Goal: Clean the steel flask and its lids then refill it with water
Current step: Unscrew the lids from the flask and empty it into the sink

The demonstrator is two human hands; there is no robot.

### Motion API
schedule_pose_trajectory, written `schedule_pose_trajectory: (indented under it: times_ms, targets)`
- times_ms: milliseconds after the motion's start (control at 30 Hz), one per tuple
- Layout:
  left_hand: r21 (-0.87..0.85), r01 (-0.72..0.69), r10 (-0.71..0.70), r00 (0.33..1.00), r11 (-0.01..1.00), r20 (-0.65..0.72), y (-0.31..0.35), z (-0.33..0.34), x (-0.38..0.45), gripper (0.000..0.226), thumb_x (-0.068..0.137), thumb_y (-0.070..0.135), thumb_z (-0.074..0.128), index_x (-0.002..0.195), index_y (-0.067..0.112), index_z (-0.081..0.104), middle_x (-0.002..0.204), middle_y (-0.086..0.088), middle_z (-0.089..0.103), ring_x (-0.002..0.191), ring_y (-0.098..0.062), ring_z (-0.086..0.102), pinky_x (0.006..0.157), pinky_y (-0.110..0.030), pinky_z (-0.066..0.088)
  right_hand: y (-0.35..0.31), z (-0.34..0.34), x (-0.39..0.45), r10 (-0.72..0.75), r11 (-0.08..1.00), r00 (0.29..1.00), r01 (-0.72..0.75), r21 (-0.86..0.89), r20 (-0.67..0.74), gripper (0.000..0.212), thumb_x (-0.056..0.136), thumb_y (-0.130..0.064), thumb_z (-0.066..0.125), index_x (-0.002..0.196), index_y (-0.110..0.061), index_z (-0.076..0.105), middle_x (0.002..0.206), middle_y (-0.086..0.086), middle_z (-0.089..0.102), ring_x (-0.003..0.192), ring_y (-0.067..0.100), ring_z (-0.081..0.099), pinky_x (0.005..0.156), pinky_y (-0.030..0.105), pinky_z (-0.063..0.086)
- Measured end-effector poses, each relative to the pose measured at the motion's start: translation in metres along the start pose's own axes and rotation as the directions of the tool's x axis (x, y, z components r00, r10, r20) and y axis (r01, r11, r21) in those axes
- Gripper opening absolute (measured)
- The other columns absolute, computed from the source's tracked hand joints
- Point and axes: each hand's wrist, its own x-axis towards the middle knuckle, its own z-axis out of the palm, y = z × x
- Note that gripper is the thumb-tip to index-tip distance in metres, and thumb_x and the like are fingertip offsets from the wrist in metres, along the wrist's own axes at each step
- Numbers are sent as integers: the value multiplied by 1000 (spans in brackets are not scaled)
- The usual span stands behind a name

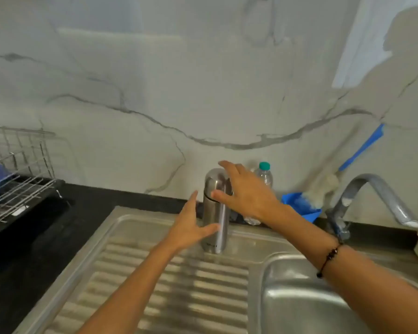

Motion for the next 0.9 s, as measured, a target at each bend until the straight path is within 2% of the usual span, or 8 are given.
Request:
schedule_pose_trajectory:
  times_ms: [67, 200, 300, 400, 500, 567, 700, 900]
  targets:
    - [-107, -68, 65, 997, 992, -31, 0, 4, 10, 112, 72, 46, 79, 153, 22, 6, 153, 6, 27, 139, -15, 32, 112, -35, 33, -2, 1, 17, -1, 998, 999, 4, -67, 54, 68, 86, -50, 55, 141, -20, 28, 128, 10, 46, 111, 27, 49, 89, 41, 47]
    - [-194, -69, 67, 998, 979, -13, 7, 17, 15, 108, 74, 35, 80, 152, 20, 6, 140, 11, 38, 125, -5, 41, 94, -15, 38, -5, 11, 33, 28, 986, 996, -15, -163, 81, 66, 84, -50, 57, 137, -20, 33, 120, 8, 46, 100, 27, 53, 79, 36, 48]
    - [-195, -102, 83, 991, 976, -102, 9, 21, 18, 86, 76, 30, 80, 142, 18, 26, 129, 5, 51, 114, -8, 53, 79, -8, 43, -4, 17, 35, 14, 980, 1000, -10, -200, 22, 55, 84, -45, 60, 126, -17, 41, 113, 10, 48, 87, 25, 53, 67, 31, 44]
    - [-177, -83, 56, 986, 981, -154, 14, 21, 9, 74, 74, 27, 81, 132, 17, 36, 116, 5, 58, 104, -10, 58, 75, -9, 45, -10, 17, 25, -9, 983, 999, 3, -184, -34, 42, 81, -42, 62, 110, -15, 47, 97, 8, 49, 73, 22, 48, 59, 29, 38]
    - [-120, -109, 85, 978, 987, -193, 23, 17, -19, 75, 71, 29, 84, 129, 14, 38, 109, 7, 58, 101, -12, 59, 74, -13, 46, -25, 11, -2, -58, 978, 997, 45, -205, -58, 38, 81, -39, 62, 107, -14, 49, 90, 4, 44, 69, 21, 46, 55, 27, 34]
    - [-93, -133, 110, 971, 987, -213, 32, 10, -44, 76, 70, 30, 84, 128, 15, 39, 106, 9, 56, 99, -12, 58, 76, -15, 46, -38, 3, -23, -100, 974, 990, 77, -215, -96, 41, 81, -40, 61, 110, -14, 49, 90, 3, 45, 70, 21, 48, 55, 27, 35]
    - [-31, -149, 140, 970, 988, -196, 51, -5, -108, 76, 67, 34, 85, 127, 21, 40, 105, 13, 57, 102, -11, 59, 85, -29, 51, -71, -19, -74, -151, 975, 978, 122, -187, -147, 46, 79, -44, 61, 113, -16, 50, 92, 4, 51, 73, 22, 51, 55, 28, 35]
    - [10, -109, 109, 980, 994, -169, 56, -9, -207, 74, 62, 37, 88, 120, 26, 43, 104, 18, 59, 99, -2, 60, 85, -28, 54, -116, -24, -149, -185, 979, 977, 173, -110, -109, 47, 77, -48, 62, 110, -17, 50, 94, 4, 53, 78, 26, 55, 65, 35, 47]
